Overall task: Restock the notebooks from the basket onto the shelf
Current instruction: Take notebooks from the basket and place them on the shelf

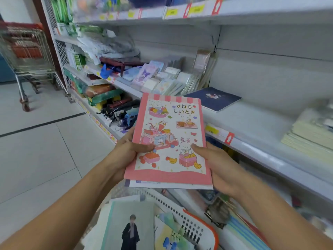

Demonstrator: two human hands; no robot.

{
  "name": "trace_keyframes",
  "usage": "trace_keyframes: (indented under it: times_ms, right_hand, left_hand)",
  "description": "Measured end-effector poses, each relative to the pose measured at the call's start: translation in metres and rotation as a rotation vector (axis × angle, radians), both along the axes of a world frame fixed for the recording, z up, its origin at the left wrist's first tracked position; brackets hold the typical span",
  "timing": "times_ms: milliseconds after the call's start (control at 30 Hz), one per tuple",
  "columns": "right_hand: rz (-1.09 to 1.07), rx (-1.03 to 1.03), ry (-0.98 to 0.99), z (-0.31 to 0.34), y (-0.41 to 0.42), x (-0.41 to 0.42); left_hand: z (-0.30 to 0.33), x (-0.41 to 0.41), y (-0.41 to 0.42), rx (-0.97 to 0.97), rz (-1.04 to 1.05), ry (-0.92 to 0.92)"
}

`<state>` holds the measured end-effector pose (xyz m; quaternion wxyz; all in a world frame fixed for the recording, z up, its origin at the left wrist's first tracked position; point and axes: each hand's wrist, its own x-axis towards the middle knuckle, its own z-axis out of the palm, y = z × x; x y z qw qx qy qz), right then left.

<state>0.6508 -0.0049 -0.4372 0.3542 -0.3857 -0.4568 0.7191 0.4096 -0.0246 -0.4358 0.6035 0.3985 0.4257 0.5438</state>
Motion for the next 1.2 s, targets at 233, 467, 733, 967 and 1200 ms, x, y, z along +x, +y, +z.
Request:
trace_keyframes:
  times_ms: [233, 467, 733, 967, 1200]
  right_hand:
    - [-0.224, -0.022, 0.088, 0.071, 0.043, 0.041]
    - [-0.468, -0.089, 0.202, 0.091, 0.132, 0.043]
    - [-0.494, -0.059, -0.135, 0.070, 0.201, 0.051]
    - [-0.368, 0.273, -1.121, 0.056, 0.212, 0.062]
    - [-0.394, 0.462, -1.279, 0.043, 0.229, 0.041]
  left_hand:
    - [0.093, 0.052, 0.053, -0.118, -0.190, -0.028]
    - [0.096, 0.059, 0.091, -0.129, 0.037, 0.067]
    - [0.074, 0.038, 0.102, -0.163, 0.081, 0.144]
    - [0.054, 0.043, 0.107, -0.178, 0.046, 0.260]
    - [0.046, 0.049, 0.116, -0.177, 0.040, 0.253]
